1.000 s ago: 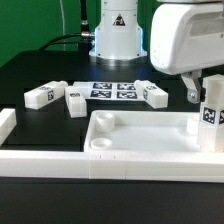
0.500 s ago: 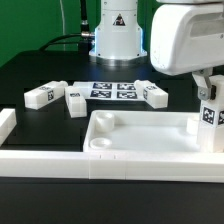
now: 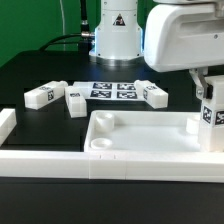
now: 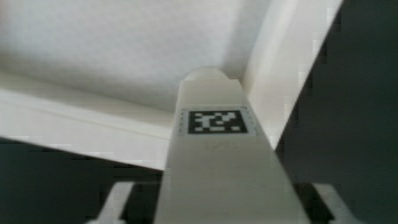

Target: Assemble desk

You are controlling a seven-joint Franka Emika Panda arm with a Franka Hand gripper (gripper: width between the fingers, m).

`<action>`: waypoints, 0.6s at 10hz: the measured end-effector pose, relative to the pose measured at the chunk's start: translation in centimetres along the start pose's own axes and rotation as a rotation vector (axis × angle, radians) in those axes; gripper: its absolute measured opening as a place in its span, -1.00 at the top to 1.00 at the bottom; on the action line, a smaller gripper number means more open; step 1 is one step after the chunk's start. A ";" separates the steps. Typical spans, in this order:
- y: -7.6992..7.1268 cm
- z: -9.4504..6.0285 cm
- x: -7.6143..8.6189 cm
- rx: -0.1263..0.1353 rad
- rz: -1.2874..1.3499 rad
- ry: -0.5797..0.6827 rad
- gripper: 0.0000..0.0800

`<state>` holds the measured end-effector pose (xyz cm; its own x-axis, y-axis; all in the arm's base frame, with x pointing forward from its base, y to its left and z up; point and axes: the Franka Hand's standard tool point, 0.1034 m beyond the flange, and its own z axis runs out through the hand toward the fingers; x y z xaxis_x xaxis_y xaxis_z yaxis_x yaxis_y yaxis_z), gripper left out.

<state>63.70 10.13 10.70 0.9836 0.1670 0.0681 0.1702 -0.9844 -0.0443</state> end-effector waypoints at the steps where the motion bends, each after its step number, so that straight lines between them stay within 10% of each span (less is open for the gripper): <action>1: 0.0 0.0 0.0 0.001 0.066 0.001 0.28; 6: 0.2 0.0 0.0 0.020 0.566 0.016 0.27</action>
Offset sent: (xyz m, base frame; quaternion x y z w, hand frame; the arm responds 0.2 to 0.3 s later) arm -0.0089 0.0015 -0.0027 -0.0013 0.0044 0.1843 0.9829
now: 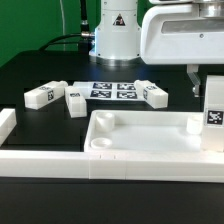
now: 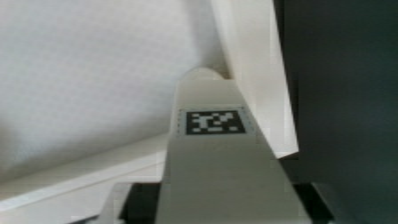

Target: Assemble desk

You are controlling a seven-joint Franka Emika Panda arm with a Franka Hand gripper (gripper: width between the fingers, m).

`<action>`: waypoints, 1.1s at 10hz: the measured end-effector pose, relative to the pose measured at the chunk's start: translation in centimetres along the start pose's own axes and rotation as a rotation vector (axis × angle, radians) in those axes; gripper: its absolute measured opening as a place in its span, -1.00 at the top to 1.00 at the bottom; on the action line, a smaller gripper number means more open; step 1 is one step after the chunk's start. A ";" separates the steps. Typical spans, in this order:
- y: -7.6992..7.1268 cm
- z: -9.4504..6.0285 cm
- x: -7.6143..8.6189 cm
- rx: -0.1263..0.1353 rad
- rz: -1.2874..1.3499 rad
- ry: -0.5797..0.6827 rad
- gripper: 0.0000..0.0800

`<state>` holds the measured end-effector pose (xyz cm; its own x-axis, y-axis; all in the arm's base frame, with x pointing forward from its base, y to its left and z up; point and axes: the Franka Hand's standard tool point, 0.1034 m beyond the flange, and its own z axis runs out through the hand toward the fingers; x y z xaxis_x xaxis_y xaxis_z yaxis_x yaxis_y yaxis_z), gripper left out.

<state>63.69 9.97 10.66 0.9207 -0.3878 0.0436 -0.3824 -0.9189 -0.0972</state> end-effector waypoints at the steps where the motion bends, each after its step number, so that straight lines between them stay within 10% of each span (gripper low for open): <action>1: 0.0 0.0 0.0 0.001 0.076 0.000 0.27; 9: -0.1 0.1 -0.2 0.032 0.677 -0.034 0.27; 11: -0.1 0.1 -0.3 0.029 0.613 -0.037 -0.30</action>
Offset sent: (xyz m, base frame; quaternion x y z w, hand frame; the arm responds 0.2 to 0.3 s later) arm -0.0028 0.0044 -0.0010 0.0273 -0.0197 0.1885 0.9815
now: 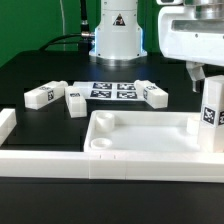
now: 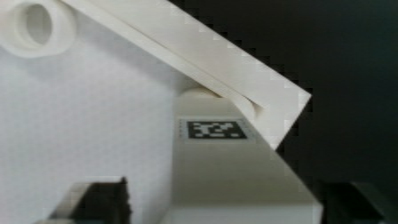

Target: Assemble desk

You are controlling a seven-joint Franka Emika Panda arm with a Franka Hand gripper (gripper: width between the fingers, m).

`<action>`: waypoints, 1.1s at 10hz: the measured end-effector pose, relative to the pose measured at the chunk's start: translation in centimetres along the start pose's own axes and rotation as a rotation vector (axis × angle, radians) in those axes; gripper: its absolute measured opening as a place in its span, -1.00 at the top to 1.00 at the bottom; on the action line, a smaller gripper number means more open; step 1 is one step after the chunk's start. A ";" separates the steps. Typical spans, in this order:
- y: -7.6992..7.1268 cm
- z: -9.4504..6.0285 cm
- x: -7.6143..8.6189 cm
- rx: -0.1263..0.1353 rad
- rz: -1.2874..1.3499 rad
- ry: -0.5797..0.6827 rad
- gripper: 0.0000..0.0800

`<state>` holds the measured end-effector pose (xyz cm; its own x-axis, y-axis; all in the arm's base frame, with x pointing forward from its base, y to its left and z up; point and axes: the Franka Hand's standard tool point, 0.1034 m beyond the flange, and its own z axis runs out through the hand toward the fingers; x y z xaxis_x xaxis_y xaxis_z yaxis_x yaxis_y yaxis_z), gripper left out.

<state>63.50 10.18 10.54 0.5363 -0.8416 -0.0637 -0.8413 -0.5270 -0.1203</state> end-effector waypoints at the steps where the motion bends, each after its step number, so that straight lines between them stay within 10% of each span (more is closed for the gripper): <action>1: 0.1 0.0 0.0 -0.010 -0.049 -0.006 -0.52; 6: 0.1 0.1 0.0 -0.009 -0.426 -0.007 -0.62; 11: 0.0 0.0 0.2 -0.062 -0.899 0.030 -0.62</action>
Offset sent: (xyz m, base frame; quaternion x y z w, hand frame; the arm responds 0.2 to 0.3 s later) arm 0.0000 0.0000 0.0000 0.0000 0.0000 -0.1296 0.9916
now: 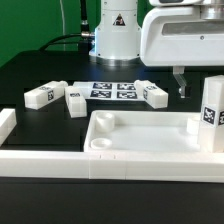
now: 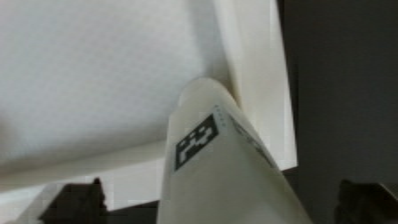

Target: Assemble desk

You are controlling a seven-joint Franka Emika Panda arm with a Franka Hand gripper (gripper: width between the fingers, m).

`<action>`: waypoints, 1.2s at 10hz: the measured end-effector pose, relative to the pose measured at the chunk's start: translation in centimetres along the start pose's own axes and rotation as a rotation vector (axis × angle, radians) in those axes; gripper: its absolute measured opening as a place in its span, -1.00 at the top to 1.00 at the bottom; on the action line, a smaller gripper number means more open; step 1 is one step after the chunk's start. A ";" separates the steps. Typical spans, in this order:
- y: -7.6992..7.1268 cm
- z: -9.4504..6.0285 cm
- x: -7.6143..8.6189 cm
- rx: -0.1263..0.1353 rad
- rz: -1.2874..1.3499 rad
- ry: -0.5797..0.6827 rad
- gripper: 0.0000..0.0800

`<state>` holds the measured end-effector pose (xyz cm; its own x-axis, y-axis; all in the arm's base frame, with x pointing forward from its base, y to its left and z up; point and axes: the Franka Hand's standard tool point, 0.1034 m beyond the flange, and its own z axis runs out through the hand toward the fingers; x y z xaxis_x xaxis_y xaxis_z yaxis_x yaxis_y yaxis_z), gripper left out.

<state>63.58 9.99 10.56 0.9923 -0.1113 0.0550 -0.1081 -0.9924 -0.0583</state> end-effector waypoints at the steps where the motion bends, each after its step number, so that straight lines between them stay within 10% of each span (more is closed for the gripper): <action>1: -0.1 0.0 0.0 -0.004 -0.059 0.002 -0.62; 7: -0.3 -0.1 0.1 -0.044 -0.443 0.004 -0.59; 9: -0.3 -0.1 0.1 -0.044 -0.444 0.004 0.28; 12: -0.3 -0.1 0.1 -0.043 -0.422 0.005 0.28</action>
Offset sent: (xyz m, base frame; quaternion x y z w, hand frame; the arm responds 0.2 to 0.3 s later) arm 0.0089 -0.0007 0.0018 -0.0591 0.0033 -0.2822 0.9575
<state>63.71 10.27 10.64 0.9498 0.3049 0.0697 0.3048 -0.9523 0.0123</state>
